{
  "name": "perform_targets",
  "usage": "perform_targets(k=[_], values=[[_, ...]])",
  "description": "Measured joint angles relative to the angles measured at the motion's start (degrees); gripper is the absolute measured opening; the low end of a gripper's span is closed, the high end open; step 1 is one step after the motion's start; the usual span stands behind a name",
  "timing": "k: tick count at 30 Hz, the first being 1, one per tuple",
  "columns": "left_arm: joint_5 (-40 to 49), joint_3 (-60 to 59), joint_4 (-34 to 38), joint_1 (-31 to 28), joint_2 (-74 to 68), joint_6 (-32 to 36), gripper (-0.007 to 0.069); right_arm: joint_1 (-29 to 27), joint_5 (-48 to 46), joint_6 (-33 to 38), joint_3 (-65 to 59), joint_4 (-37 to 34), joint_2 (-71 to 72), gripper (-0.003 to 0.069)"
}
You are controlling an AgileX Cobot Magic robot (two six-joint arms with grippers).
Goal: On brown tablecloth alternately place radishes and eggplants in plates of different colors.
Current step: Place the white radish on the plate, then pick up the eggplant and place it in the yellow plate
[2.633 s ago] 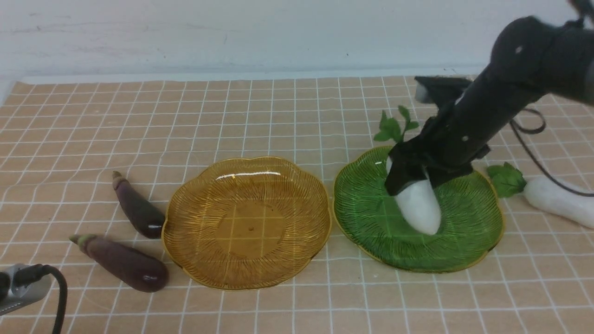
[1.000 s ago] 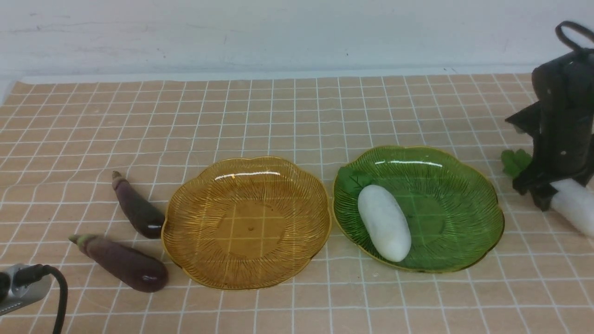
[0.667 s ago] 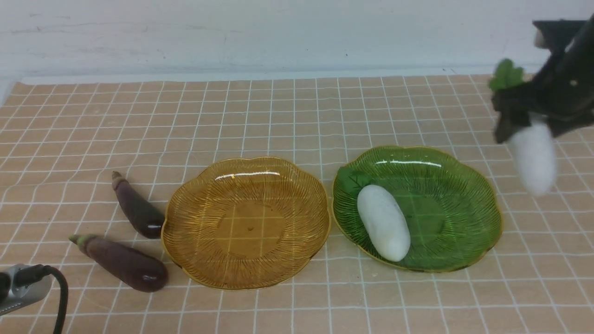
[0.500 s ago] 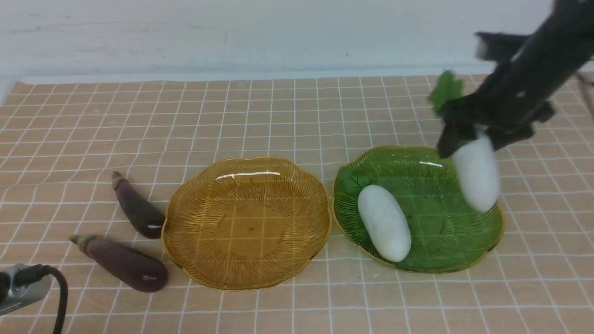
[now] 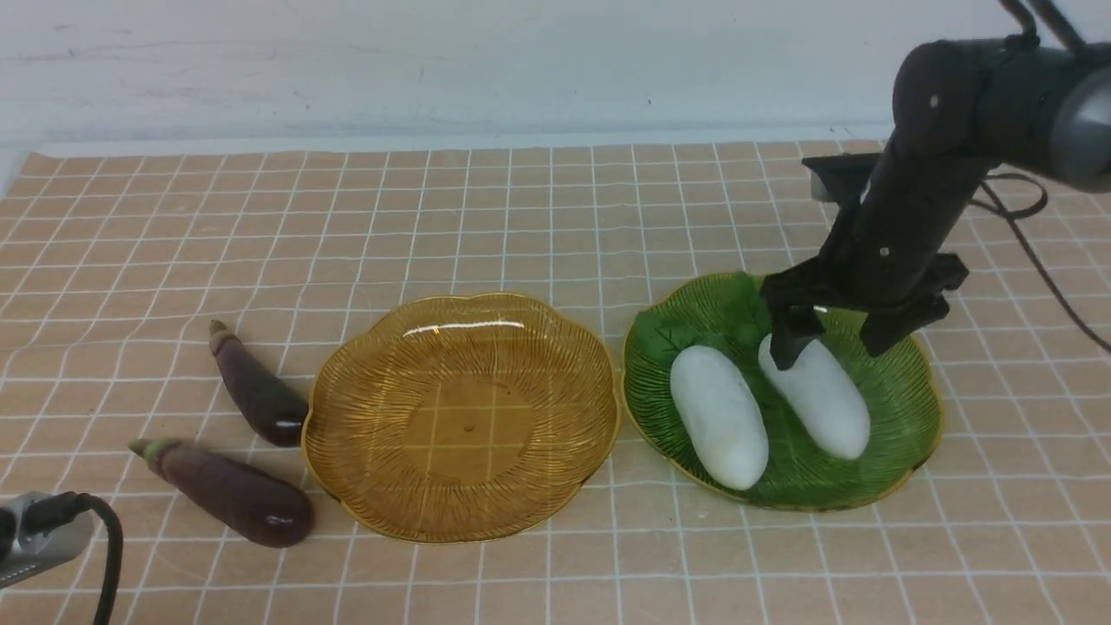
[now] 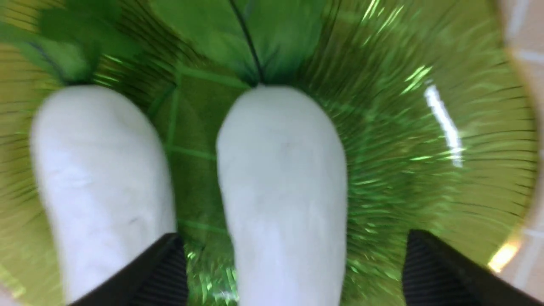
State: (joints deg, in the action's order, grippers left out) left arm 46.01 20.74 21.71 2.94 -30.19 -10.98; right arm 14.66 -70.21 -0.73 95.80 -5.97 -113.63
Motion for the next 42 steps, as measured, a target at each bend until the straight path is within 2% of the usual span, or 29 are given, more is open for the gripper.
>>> perform_targets(k=[2, 8, 9, 11, 13, 17, 22, 27, 39, 41, 42], values=[[0.0, 1.84, -1.72, 0.0, -0.83, -1.76, 0.0379, 0.0, -0.06, 0.0, -0.23, -0.96, 4.17, 0.0507], [-3.37, 6.93, -12.97, 0.0, -12.9, -13.94, 0.0379, 0.0, -0.5, 1.51, -9.76, -7.96, 24.31, 0.0101], [-6.0, 7.61, -14.41, 0.0, -15.87, -15.49, 0.0379, 0.0, -0.82, 2.43, -12.45, -8.72, 28.18, 0.0048], [-10.03, 8.83, -15.8, 0.0, -20.78, -16.84, 0.0379, 0.0, -1.31, 4.23, -18.38, -9.01, 34.26, -0.0001], [-14.01, 10.74, -16.1, 0.0, -27.14, -17.76, 0.0386, 0.0, -1.49, 5.81, -23.28, -9.01, 38.57, -0.0012], [-16.37, 14.97, -16.17, 0.0, -37.9, -18.53, 0.0433, 0.0, -1.56, 7.52, -29.98, -9.01, 43.55, -0.0015], [-19.6, 18.58, -16.17, 0.0, -47.38, -19.71, 0.0524, 0.0, -1.55, 8.34, -31.93, -9.01, 44.19, -0.0015], [-21.92, 19.88, -16.23, 0.0, -52.16, -21.07, 0.0564, 0.0, -1.55, 8.51, -31.98, -9.01, 44.27, -0.0015], [-28.19, 20.38, -16.53, 0.0, -62.43, -24.52, 0.0565, 0.0, -1.55, 8.84, -31.98, -9.08, 44.27, -0.0015], [-25.83, 20.6, -16.7, 0.0, -62.84, -24.56, 0.0521, 0.0, -1.55, 8.91, -31.98, -9.08, 44.27, -0.0015], [-24.03, 20.99, -17.33, 0.0, -62.84, -24.44, 0.0475, 0.0, -1.55, 8.91, -31.98, -9.08, 44.27, -0.0015]])
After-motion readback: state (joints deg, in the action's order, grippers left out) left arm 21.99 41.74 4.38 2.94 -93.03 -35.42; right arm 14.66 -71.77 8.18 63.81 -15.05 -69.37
